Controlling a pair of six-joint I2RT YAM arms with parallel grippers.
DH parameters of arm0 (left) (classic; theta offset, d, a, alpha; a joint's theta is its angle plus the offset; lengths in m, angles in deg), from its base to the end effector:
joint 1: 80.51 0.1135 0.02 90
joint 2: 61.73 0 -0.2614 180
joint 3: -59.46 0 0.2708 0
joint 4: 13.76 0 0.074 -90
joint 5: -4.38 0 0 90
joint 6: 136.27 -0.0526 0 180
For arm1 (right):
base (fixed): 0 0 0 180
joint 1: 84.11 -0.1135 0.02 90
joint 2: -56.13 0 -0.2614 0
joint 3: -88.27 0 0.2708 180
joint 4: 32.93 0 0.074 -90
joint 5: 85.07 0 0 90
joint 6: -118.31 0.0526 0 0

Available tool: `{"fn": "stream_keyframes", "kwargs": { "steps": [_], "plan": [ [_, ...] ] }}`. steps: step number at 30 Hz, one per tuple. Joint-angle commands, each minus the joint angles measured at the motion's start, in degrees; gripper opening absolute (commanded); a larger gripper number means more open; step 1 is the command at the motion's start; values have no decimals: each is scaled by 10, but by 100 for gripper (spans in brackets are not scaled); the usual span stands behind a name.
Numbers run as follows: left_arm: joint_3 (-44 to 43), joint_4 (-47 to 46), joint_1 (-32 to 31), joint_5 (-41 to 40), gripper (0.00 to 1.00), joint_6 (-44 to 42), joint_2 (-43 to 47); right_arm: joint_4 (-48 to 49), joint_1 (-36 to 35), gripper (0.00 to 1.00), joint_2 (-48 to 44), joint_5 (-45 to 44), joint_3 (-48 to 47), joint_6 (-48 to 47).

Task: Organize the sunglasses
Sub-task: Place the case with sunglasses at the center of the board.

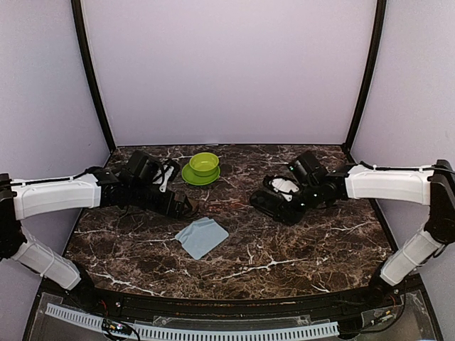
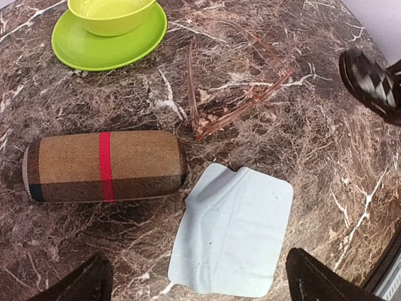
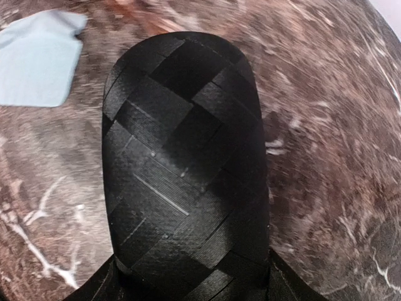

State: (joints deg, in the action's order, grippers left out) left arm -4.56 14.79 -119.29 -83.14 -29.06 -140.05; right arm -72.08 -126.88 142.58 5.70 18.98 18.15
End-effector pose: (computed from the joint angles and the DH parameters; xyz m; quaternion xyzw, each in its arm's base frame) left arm 0.2498 -0.2036 0.2165 0.1800 0.8985 -0.2052 0.3438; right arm 0.2438 0.2265 0.1892 -0.4283 0.8559 0.0875 0.2763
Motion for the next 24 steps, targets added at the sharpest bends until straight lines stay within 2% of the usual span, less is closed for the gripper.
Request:
{"fn": "stream_keyframes", "kwargs": {
  "steps": [1, 5, 11, 13, 16, 24],
  "plan": [
    [-12, -5, 3, -3, 99, 3, -16, 7, 59, 49, 57, -43, -34, 42],
    [-22, 10, 2, -30, 99, 0, -34, 14, 90, 49, 107, -35, -55, 57],
    [-22, -1, 3, -46, 99, -1, -49, 36, 99, 50, 141, -26, -54, 69],
    [-26, -4, 6, -61, 99, 1, -57, 41, 98, 58, 142, -24, -46, 70],
    [-40, 0, 20, -79, 99, 1, -80, 47, 98, 77, 135, -27, -37, 74],
    [-99, 28, 66, -90, 99, -72, -117, 65, 98, 99, 67, -50, -15, 90]
  ]
}}
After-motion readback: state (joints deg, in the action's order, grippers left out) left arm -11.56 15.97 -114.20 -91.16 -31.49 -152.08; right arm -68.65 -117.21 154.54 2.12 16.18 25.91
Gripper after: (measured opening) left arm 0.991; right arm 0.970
